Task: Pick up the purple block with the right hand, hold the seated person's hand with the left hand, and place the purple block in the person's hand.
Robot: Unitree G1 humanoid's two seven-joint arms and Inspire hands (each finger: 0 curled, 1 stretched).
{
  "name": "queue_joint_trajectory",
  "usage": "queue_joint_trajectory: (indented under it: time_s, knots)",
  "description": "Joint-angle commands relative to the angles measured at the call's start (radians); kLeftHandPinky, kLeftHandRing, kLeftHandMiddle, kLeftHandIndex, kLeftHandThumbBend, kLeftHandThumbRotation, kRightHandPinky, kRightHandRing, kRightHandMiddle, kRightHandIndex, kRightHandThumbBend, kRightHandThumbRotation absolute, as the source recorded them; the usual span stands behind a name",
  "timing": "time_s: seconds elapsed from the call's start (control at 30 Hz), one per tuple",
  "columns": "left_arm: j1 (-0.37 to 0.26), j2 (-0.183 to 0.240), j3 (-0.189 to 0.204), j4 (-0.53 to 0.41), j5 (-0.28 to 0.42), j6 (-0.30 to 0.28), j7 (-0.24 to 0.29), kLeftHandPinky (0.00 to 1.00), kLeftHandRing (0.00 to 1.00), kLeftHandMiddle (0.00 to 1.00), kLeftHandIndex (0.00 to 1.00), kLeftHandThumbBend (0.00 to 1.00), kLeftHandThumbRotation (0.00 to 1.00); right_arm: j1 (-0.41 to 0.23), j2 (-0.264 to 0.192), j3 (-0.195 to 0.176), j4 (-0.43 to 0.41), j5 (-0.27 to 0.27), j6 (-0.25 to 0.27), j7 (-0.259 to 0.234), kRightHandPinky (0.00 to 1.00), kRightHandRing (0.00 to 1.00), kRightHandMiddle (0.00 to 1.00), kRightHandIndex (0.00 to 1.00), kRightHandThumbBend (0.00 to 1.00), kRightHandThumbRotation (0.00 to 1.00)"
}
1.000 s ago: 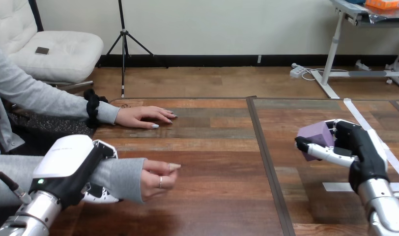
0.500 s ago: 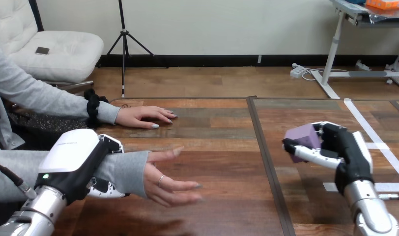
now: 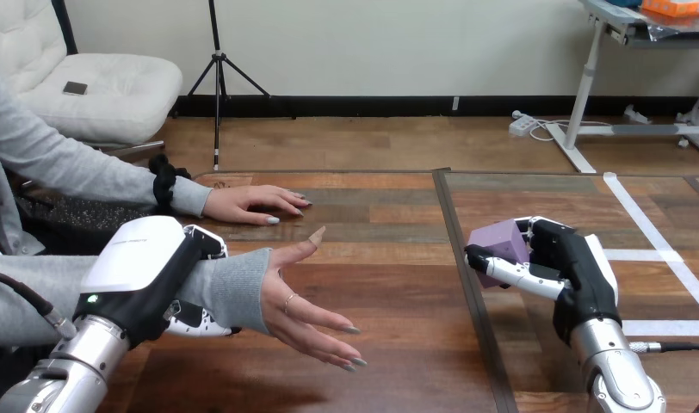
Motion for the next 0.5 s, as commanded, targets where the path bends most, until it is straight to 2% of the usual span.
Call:
queue_joint_trajectory:
  time_s: [0.0,0.1,0.37,0.47]
  knots:
    - [-0.181,-0.054,0.024,-0.086,-0.035,-0.045,0.028,0.15,0.21,0.28,0.29,0.71,0.0,-0.074,0.028,-0.004,-0.119,0.023,-0.037,-0.016,0.32,0.36,0.42,0.45,0.75,0.0]
    - [-0.205,-0.069,0.015,-0.071,-0.029,-0.054,0.031,0.15,0.21,0.28,0.29,0.71,0.0,-0.071,0.067,0.002,-0.139,0.029,-0.044,-0.021,0.32,0.36,0.42,0.45,0.76,0.0]
    - [-0.213,-0.089,0.014,-0.069,-0.031,-0.046,0.029,0.15,0.21,0.28,0.29,0.7,0.0,-0.056,0.106,0.009,-0.175,0.046,-0.046,-0.01,0.32,0.36,0.41,0.45,0.77,0.0]
    - [-0.218,-0.096,0.013,-0.064,-0.039,-0.046,0.023,0.15,0.21,0.28,0.29,0.7,0.0,-0.05,0.116,0.018,-0.188,0.032,-0.05,-0.026,0.32,0.36,0.41,0.45,0.77,0.0]
